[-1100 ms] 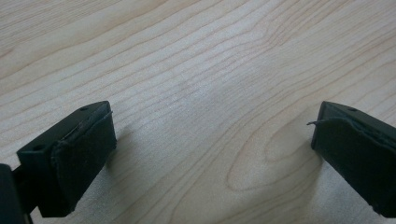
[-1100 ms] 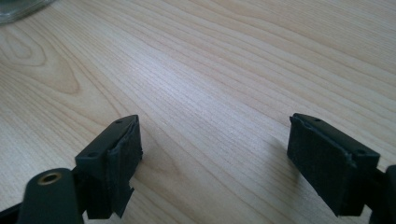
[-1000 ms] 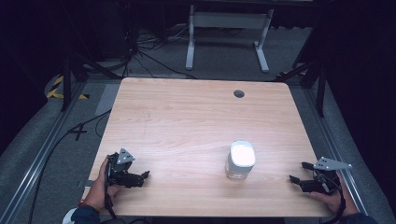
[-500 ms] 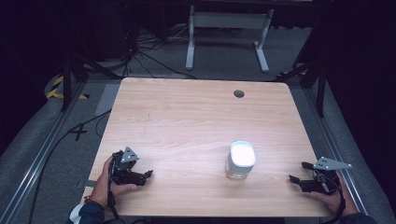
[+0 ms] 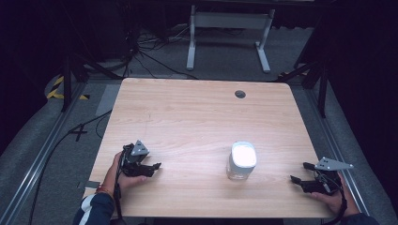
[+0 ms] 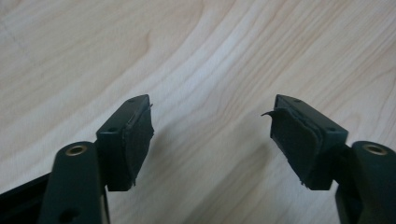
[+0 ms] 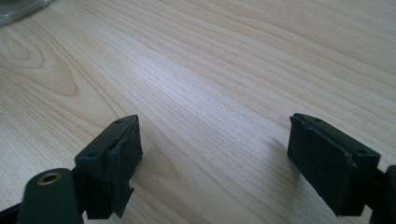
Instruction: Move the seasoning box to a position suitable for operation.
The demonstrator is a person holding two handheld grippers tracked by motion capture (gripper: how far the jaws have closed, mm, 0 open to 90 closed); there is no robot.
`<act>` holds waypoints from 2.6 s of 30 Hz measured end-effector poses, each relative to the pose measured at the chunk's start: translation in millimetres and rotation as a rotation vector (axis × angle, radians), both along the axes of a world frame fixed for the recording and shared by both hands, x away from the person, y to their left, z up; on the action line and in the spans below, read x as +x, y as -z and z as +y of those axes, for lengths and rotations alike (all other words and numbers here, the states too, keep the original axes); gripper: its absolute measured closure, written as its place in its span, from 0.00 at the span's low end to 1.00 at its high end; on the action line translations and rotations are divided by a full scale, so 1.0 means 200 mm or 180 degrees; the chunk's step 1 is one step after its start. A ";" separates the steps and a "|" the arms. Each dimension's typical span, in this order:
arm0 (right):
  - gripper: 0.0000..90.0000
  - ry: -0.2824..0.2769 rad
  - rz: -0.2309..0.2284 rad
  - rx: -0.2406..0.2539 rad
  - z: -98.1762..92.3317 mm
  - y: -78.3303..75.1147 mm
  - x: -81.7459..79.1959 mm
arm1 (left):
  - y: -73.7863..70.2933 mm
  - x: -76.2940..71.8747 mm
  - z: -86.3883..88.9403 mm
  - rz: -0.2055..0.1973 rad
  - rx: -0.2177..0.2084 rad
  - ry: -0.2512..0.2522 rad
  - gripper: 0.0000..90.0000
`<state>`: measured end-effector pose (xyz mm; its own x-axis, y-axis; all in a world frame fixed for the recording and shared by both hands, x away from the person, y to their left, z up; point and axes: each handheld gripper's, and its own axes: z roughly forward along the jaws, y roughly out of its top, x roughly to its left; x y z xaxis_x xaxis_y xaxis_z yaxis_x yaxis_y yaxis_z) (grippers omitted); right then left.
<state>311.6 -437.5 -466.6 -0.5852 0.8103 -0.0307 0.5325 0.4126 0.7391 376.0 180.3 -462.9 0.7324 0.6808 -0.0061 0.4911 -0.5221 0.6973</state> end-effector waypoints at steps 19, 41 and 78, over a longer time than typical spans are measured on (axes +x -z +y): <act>0.20 0.0011 -0.0010 0.0005 0.00 0.00 0.02 | -0.28 0.09 -0.52 -0.0453 -0.0439 0.0866 1.00; 0.21 0.0000 -0.0020 0.0000 0.00 0.00 0.01 | -0.47 0.15 -1.04 -0.0560 -0.0798 0.1603 1.00; 0.86 -0.0662 -0.0262 0.0287 0.26 -0.24 -0.06 | -0.43 0.18 -1.20 -0.0522 -0.0665 0.1722 1.00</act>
<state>298.8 -384.7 -417.7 -0.7383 0.6742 -0.0183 0.3794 0.4375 0.8153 412.5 -60.4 -376.9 0.9772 0.2078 0.0426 0.0715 -0.5116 0.8562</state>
